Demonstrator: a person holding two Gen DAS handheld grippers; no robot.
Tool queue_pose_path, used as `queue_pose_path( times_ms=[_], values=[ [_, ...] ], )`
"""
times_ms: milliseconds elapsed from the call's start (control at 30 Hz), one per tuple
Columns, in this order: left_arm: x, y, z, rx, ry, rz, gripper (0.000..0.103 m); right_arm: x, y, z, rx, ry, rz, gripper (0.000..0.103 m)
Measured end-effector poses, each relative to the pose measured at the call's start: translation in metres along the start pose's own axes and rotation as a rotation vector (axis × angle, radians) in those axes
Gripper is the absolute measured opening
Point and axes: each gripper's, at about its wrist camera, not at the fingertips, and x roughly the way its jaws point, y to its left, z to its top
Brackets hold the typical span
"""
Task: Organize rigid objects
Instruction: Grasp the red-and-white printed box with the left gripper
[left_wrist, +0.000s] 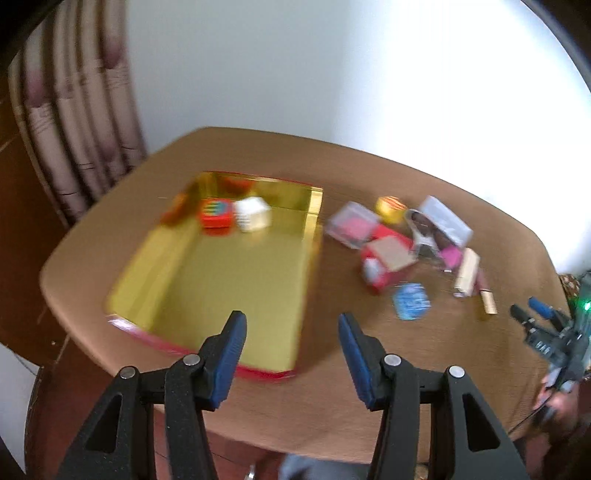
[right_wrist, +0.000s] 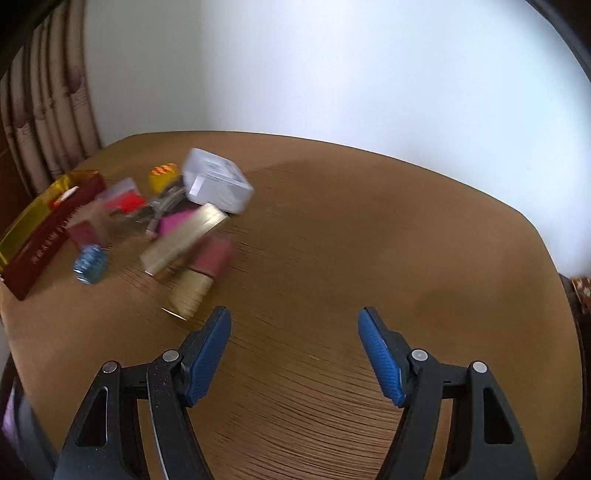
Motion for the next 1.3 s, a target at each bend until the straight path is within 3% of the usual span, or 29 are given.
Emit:
queue_pose_path(
  times_ms=[100,233,567,700,1033,1167,1300],
  values=[
    [0.019,-0.03,0.02,-0.002,0.072,-0.079,0.06,0.001,-0.024,-0.01,0.04,-0.014,0.028,0.069],
    [0.048,-0.055,0.041,-0.022,0.134,-0.107,0.061,-0.003,-0.029,-0.013,0.076,-0.044,0.085,0.07],
    [0.115,-0.073,0.075,-0.091,0.29,-0.07,0.061,-0.009,-0.022,-0.01,0.105,-0.069,0.184,0.074],
    [0.123,-0.081,0.078,-0.078,0.303,-0.036,0.061,-0.007,-0.02,-0.01,0.103,-0.066,0.204,0.074],
    [0.125,-0.083,0.085,-0.114,0.315,-0.068,0.061,-0.01,-0.021,-0.012,0.106,-0.064,0.226,0.077],
    [0.131,-0.092,0.092,-0.07,0.323,-0.001,0.061,-0.01,-0.02,-0.012,0.105,-0.061,0.224,0.079],
    [0.141,-0.091,0.09,-0.095,0.358,0.004,0.061,-0.01,-0.02,-0.012,0.105,-0.063,0.225,0.081]
  ],
)
